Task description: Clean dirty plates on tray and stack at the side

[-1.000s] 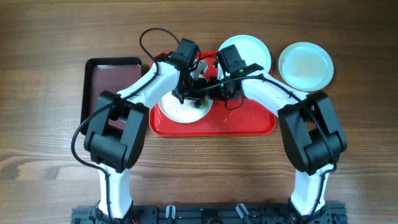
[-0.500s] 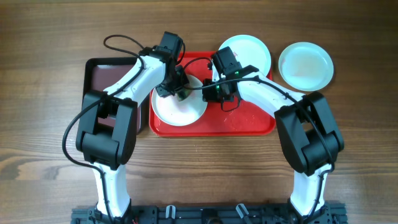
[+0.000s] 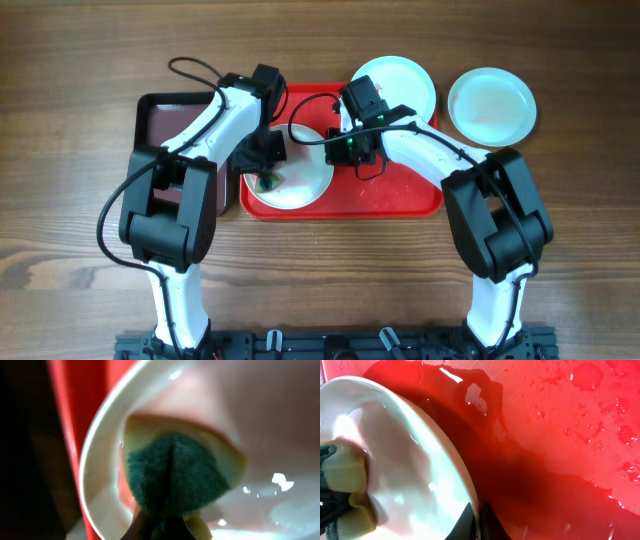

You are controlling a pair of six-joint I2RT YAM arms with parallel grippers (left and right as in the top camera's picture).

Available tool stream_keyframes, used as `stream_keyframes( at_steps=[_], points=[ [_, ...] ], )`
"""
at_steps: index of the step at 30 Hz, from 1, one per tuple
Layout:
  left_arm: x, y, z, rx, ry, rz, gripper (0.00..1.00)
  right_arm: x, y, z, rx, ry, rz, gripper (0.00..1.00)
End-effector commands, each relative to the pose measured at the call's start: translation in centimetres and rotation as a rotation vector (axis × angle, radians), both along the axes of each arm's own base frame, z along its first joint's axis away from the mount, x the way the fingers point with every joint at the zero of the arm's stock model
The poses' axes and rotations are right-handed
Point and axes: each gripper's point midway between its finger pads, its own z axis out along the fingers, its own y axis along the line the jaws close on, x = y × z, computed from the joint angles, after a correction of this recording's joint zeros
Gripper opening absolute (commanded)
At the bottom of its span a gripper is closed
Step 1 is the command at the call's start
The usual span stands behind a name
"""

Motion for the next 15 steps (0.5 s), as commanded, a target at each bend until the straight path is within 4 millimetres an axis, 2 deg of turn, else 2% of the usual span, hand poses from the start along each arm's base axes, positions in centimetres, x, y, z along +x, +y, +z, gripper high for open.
stream_keyframes(
  at_steps=[1, 8, 10, 15],
  points=[
    [-2.6, -2.8, -1.3, -0.172, 0.101, -0.244, 0.04, 0.3, -1.2, -1.1, -0.04, 0.012, -0.037, 0.04],
    [-2.7, -6.3, -1.4, -0.223, 0.058, -0.344, 0.04, 0.4, -1.3, -0.8, 0.011, 0.036, -0.034, 0.04],
    [-2.1, -8.2, -1.4, -0.279, 0.016, -0.358, 0.04, 0.5, -1.6, -0.8, 0.026, 0.046, -0.041, 0.05],
    [0.0, -11.3, -0.9, -0.406, -0.085, -0.35, 0.04, 0.5, -1.6, -0.8, 0.027, 0.05, -0.042, 0.04]
  ],
)
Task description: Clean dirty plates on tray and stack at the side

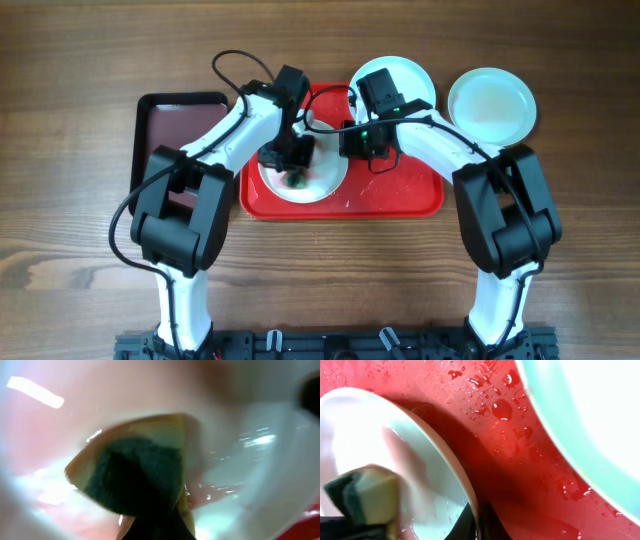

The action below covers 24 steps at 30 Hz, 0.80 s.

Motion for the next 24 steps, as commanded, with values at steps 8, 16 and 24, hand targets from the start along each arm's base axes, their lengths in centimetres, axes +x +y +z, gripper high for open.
stream_keyframes(
  at_steps=[8, 16, 24],
  points=[
    [4.3, -3.9, -0.6, -0.154, -0.136, 0.136, 0.04, -1.0, 1.1, -0.7, 0.033, 0.051, 0.007, 0.04],
    [7.3, 6.8, -1.4, 0.207, -0.238, 0.56, 0.04, -1.0, 1.1, -0.7, 0.032, 0.051, 0.007, 0.04],
    [3.1, 9.0, -2.0, 0.276, -0.057, 0.494, 0.04, -1.0, 1.1, -0.7, 0.032, 0.051, 0.007, 0.04]
  ],
)
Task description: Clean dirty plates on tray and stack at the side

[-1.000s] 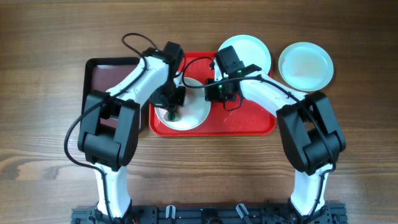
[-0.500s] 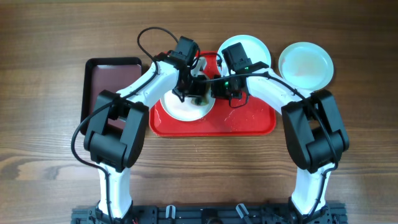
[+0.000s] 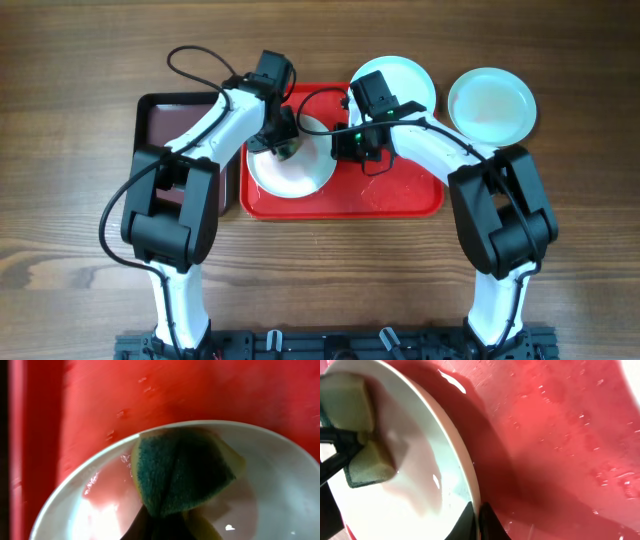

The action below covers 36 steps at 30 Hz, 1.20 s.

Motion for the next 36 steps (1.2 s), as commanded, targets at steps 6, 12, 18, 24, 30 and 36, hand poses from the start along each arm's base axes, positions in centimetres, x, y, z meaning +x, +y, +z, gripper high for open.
stream_keyframes(
  at_steps=[6, 12, 18, 24, 30, 36],
  points=[
    [-6.8, -1.9, -1.4, -0.141, 0.25, -0.379, 0.04, -0.1, -0.7, -1.0, -0.022, 0.021, -0.014, 0.04],
    [-9.5, -8.5, 1.2, -0.508, 0.22, -0.69, 0.04, 0.0, -0.7, -1.0, -0.024, 0.02, -0.015, 0.04],
    [-6.3, -9.4, 0.8, -0.486, 0.106, -0.629, 0.04, 0.0, -0.7, -1.0, -0.024, 0.02, -0.015, 0.04],
    [0.4, -5.2, -1.0, -0.154, -0.058, -0.248, 0.04, -0.1, -0.7, -1.0, -0.024, 0.021, -0.015, 0.04],
    [1.3, 2.3, -1.1, 0.226, -0.106, 0.065, 0.04, -0.1, -0.8, -1.0, -0.025, 0.022, -0.015, 0.04],
    [-3.0, 5.1, -1.2, 0.349, 0.043, 0.196, 0.04, -0.1, -0.8, -1.0, -0.025, 0.022, -0.015, 0.04]
  ],
)
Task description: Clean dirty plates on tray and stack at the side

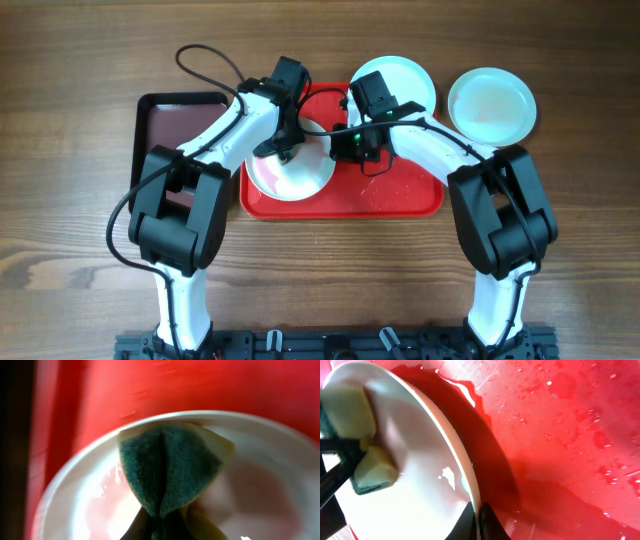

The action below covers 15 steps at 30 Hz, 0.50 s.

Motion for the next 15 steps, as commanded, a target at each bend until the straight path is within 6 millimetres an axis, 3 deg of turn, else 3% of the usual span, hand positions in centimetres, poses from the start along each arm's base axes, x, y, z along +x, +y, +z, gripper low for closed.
stream_keyframes(
  at_steps=[1, 4, 8, 10, 15],
  points=[
    [-2.4, 4.7, -1.3, 0.2, 0.072, 0.136, 0.04, 0.1, -1.0, -1.1, -0.031, 0.019, -0.021, 0.04],
    [-4.9, 3.6, -1.7, 0.13, 0.209, 0.016, 0.04, 0.1, -1.0, -1.1, -0.031, 0.019, -0.021, 0.04],
    [-7.5, -0.9, -1.7, -0.145, 0.355, -0.272, 0.04, 0.1, -1.0, -1.1, -0.031, 0.018, -0.021, 0.04],
    [-8.8, -4.2, -0.9, -0.353, 0.394, -0.401, 0.04, 0.1, -1.0, -1.1, -0.03, 0.019, -0.021, 0.04],
    [-9.5, -7.5, 0.5, -0.567, 0.382, -0.52, 0.04, 0.1, -1.0, -1.1, -0.03, 0.019, -0.021, 0.04]
  ],
)
